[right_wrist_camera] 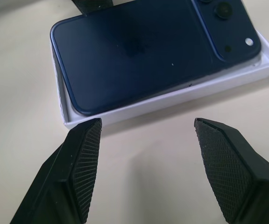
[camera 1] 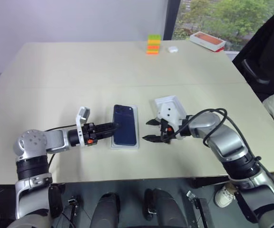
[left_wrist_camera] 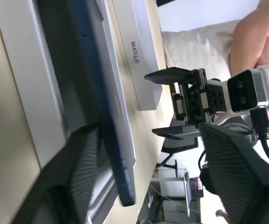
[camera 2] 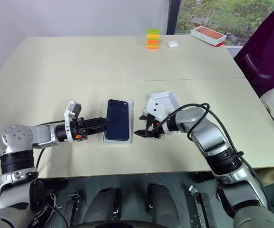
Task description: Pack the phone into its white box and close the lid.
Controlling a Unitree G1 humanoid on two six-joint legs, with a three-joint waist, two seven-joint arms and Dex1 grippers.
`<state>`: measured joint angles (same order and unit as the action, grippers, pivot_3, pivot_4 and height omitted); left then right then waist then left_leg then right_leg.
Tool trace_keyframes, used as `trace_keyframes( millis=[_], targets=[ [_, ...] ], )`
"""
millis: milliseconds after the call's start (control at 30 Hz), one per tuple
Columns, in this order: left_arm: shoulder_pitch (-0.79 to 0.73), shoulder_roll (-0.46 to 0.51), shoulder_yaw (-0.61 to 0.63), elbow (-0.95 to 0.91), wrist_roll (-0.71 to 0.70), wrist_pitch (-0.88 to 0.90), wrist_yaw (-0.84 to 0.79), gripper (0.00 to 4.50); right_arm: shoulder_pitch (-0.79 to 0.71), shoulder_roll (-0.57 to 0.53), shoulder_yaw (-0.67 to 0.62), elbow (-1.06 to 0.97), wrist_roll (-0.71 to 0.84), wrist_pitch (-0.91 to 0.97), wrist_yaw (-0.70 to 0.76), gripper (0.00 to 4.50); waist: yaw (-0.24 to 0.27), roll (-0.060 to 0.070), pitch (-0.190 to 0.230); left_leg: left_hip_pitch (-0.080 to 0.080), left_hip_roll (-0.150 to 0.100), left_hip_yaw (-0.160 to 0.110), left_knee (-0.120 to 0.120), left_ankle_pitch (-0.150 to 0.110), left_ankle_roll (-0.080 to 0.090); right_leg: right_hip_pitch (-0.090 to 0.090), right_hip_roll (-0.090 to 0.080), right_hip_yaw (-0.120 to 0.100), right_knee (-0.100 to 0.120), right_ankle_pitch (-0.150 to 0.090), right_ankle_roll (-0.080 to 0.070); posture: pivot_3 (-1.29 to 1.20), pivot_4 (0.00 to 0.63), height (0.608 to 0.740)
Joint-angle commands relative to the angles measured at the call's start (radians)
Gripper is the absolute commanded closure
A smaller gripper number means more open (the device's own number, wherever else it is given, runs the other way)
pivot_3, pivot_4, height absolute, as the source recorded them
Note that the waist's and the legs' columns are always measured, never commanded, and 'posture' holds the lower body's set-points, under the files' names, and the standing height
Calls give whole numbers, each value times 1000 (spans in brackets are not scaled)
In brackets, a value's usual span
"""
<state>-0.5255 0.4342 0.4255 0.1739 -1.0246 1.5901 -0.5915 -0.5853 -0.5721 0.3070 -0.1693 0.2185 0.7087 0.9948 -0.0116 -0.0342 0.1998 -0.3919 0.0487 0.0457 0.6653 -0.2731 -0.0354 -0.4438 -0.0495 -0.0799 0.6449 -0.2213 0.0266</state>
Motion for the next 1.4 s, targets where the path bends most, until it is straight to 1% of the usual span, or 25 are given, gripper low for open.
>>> trace_keyframes(
  millis=[33, 100, 400, 567, 700, 733, 767, 800, 833, 900, 933, 967, 1100, 1300, 1367, 1400],
  targets=[
    [-39, 37, 7, -47, -26, 14, -17, 1130, -26, 11, -4, 0, 0, -22, -5, 1168, -1, 0, 0, 0, 0, 0, 0, 0, 0, 0, 0, 0, 0, 0, 0, 0, 150, 740],
    [-45, 49, 9, -50, -44, 22, -19, 1130, -32, 14, -2, 9, -2, -26, -8, 1168, -1, 0, 0, 0, 0, 0, 0, 0, 0, 0, 0, 0, 0, 0, 0, 0, 150, 740],
    [-11, 119, 2, -85, -41, 15, -51, 1130, -47, 25, 3, 33, -8, -41, -7, 1168, -2, 0, 0, 0, 0, 0, 0, 0, 0, 0, 0, 0, 0, 0, 0, 0, 150, 740],
    [10, 153, 8, -98, -20, -39, -58, 1130, -51, 31, -7, 44, -8, -47, -13, 1168, -1, 0, 0, 0, 0, 0, 0, 0, 0, 0, 0, 0, 0, 0, 0, 0, 150, 740],
    [27, 173, 7, -122, -13, -96, -67, 1130, -50, 29, -34, 59, 4, -58, -17, 1168, -1, 0, 0, 0, 0, 0, 0, 0, 0, 0, 0, 0, 0, 0, 0, 0, 150, 740],
    [28, 182, 9, -115, 0, -120, -64, 1130, -49, 34, -59, 67, 14, -47, -33, 1168, -1, 0, 0, 0, 0, 0, 0, 0, 0, 0, 0, 0, 0, 0, 0, 0, 150, 740],
    [28, 190, 9, -106, 13, -147, -64, 1636, -49, 34, -75, 74, 23, -42, -36, 1726, 0, 0, 0, 0, 0, 0, 0, 0, 0, 0, 0, 0, 0, 0, 0, 0, 150, 740],
    [29, 201, -2, -100, 38, -176, -60, 1958, -47, 24, -74, 76, 15, -59, -33, 2044, 0, 0, 0, 0, 0, 0, 0, 0, 0, 0, 0, 0, 0, 0, 0, 0, 150, 740],
    [27, 208, -13, -94, 60, -205, -58, 2400, -45, 18, -69, 82, 2, -75, -33, 2527, 0, 0, 0, 0, 0, 0, 0, 0, 0, 0, 0, 0, 0, 0, 0, 0, 150, 740],
    [22, 211, -34, -83, 80, -232, -61, 3481, -38, 18, -52, 92, -16, -97, -36, 3559, 0, 0, 0, 0, 0, 0, 0, 0, 0, 0, 0, 0, 0, 0, 0, 0, 150, 740],
    [23, 209, -54, -77, 95, -246, -64, 3929, -34, 23, -38, 98, -32, -111, -44, 4043, 0, 0, 0, 0, 0, 0, 0, 0, 0, 0, 0, 0, 0, 0, 0, 0, 150, 740],
    [28, 210, -79, -78, 115, -265, -66, 4481, -33, 28, -28, 104, -43, -121, -51, 4500, 0, 0, 0, 0, 0, 0, 0, 0, 0, 0, 0, 0, 0, 0, 0, 0, 150, 740],
    [37, 175, -151, -79, 167, -321, -63, 4481, -38, 60, -4, 135, -85, -151, -89, 4500, 0, 0, 0, 0, 0, 1, 0, 0, 0, 0, 0, 0, 0, 0, 0, 0, 150, 740],
    [-3, 113, -246, -52, 272, -421, -30, 4481, -38, 81, 57, 164, -161, -206, -116, 4500, 0, 0, 0, 0, 0, 1, 0, 0, 0, 0, 0, 0, 0, 0, 0, 0, 150, 740],
    [3, 112, -310, -66, 318, -458, -47, 4481, -39, 77, 97, 186, -233, -248, -149, 4500, 0, 0, 0, 0, 0, 1, 0, 0, 0, 0, 0, 0, 0, 0, 0, 0, 150, 740],
    [2, 104, -316, -66, 321, -458, -47, 4481, -37, 82, 100, 195, -242, -245, -157, 4500, -1, 0, 0, 0, 0, 1, 0, 0, 0, 0, 0, 0, 0, 0, 0, 0, 150, 740]
  ],
)
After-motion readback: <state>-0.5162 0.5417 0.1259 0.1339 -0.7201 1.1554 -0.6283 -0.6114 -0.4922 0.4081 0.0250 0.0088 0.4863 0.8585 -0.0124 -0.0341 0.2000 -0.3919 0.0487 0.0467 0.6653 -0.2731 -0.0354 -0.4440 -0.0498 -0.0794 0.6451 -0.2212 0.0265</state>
